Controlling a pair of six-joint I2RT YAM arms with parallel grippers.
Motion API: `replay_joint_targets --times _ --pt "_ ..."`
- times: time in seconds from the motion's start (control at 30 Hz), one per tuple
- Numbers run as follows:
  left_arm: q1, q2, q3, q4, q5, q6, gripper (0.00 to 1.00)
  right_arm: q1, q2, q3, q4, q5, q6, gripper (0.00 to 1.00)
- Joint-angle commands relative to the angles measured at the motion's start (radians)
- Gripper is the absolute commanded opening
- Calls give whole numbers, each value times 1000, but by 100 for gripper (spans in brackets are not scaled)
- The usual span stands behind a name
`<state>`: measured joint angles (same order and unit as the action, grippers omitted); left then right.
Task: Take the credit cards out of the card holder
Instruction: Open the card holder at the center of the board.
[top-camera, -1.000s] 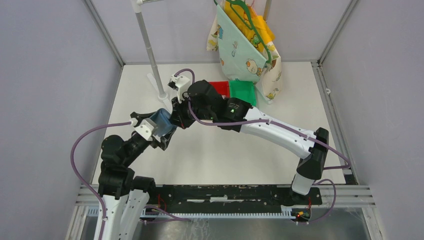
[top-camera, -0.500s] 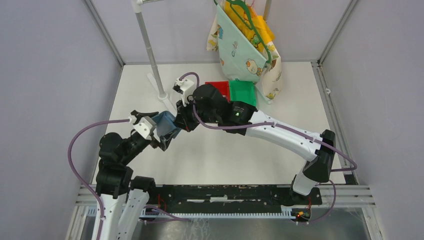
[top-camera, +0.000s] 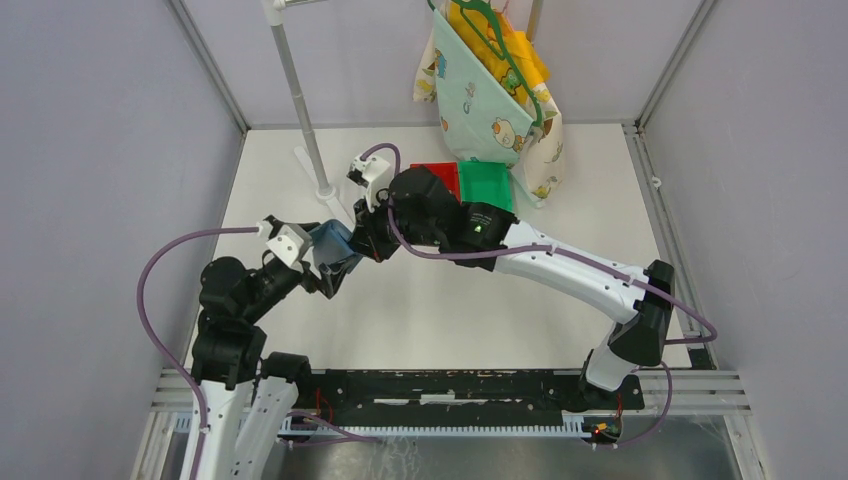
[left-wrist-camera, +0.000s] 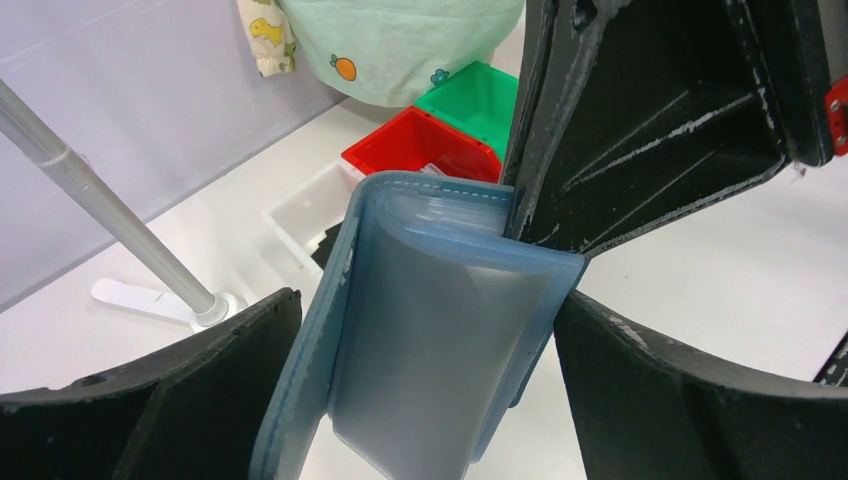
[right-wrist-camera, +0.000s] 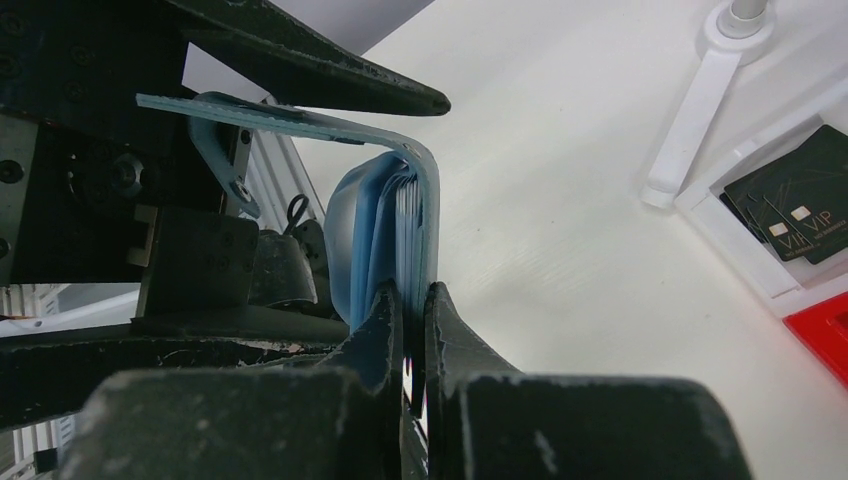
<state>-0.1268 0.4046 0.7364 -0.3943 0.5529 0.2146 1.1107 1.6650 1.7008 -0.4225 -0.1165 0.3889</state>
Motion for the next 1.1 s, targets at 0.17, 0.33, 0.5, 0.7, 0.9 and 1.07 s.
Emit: replay_joint_targets --times 0.17,0.33,0.5,0.7,0.9,1.07 --pt "1 39 94 32 16 -96 95 5 -73 -48 80 -20 -26 0" --pt "1 36 99 13 9 -73 91 6 -80 -54 89 -24 -26 0" --pt "1 30 94 11 -73 -50 84 7 -84 -59 89 -34 -35 0" --pt "1 27 107 23 -143 -49 71 8 -111 -103 111 -26 -36 0" --pt "0 -3 93 31 -241 -2 61 6 -128 -109 117 -28 -30 0" --pt "1 -17 85 24 -258 8 61 4 -126 -108 125 -44 -25 0"
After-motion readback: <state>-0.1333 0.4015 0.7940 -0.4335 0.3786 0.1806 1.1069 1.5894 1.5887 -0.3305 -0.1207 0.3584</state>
